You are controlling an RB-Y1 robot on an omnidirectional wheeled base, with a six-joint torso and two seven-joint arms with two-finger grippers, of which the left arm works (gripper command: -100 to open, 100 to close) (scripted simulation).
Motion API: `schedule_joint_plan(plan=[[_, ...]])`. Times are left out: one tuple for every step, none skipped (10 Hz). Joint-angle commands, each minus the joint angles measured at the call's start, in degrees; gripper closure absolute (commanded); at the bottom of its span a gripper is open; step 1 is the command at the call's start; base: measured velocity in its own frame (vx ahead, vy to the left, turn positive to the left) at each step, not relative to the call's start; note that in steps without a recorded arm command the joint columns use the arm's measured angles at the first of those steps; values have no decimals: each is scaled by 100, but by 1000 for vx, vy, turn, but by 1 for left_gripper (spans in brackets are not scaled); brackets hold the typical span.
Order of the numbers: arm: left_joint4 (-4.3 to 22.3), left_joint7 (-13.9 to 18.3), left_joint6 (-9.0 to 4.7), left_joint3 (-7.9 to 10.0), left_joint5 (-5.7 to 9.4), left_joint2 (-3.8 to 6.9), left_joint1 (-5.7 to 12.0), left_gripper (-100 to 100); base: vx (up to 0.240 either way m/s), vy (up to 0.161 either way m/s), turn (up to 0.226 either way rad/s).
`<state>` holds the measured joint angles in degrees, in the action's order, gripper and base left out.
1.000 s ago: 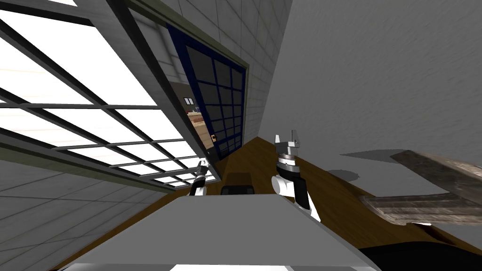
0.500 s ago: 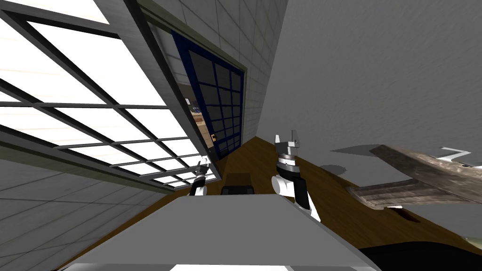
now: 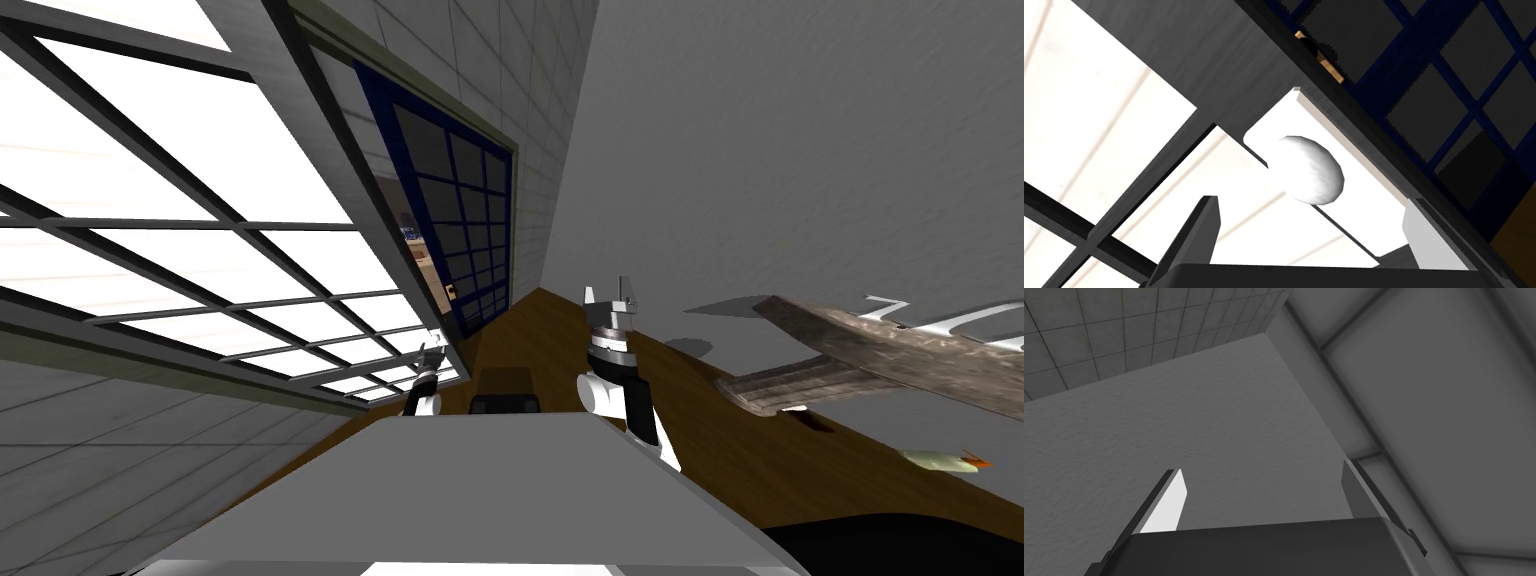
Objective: Pull the door open
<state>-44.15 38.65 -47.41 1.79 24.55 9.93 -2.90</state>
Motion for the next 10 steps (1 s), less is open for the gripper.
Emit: schedule_joint_plan(plan=[[-8,200,-8,-31,62,1,2,-100,-76,42,-46],[-30,412,-17,-83,165,2,0,-100,-61,29,-66],[-51,565,-26,-135,268,4,-2,-100,-77,24,-126],[-51,653,-26,-135,268,4,-2,-100,-66,21,-65],[-73,858,-35,-186,371,6,-4,-100,-68,38,-86],[-95,1010,-44,-237,473,7,-6,-100,-89,44,-136],[-95,1104,-44,-237,473,7,-6,-100,-70,24,-43],[-116,1308,-53,-288,572,9,-8,-100,-63,15,-79],[-138,1463,-62,-338,672,11,-10,-100,-92,21,-132],[-138,1545,-62,-338,672,11,-10,-100,-67,27,-37]])
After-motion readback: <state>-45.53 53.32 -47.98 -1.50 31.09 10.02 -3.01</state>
